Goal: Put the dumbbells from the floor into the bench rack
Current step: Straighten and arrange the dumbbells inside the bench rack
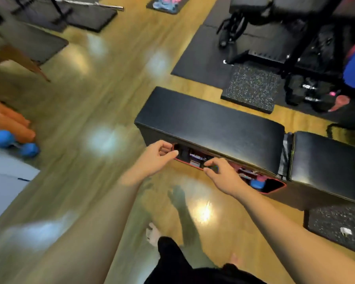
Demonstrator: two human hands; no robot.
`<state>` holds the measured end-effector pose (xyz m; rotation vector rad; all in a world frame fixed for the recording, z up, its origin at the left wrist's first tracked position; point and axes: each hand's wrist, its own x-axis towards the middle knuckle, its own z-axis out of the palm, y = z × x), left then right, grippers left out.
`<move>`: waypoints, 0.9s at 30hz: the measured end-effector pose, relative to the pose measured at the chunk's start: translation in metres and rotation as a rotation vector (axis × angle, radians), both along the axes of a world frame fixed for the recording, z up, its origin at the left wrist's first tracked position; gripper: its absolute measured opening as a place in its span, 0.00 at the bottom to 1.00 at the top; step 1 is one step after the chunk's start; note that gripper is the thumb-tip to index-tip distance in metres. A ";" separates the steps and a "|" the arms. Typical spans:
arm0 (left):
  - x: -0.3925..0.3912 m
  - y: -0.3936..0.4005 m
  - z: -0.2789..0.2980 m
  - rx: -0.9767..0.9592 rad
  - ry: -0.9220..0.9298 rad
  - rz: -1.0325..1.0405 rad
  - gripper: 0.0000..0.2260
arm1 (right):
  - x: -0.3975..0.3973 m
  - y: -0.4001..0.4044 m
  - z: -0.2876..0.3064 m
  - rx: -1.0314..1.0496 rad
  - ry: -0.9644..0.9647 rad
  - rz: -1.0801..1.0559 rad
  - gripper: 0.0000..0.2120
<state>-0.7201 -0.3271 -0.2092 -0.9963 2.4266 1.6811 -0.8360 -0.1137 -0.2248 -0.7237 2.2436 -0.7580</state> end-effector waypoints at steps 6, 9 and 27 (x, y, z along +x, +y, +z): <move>0.083 -0.091 0.021 0.018 0.013 0.094 0.12 | 0.041 -0.106 0.031 -0.069 -0.027 0.064 0.04; 0.117 -0.134 0.031 -0.004 0.010 0.145 0.13 | 0.055 -0.162 0.037 -0.111 -0.049 0.068 0.06; 0.089 -0.385 0.070 -0.145 0.156 0.454 0.10 | 0.020 -0.492 0.056 -0.307 -0.062 0.303 0.09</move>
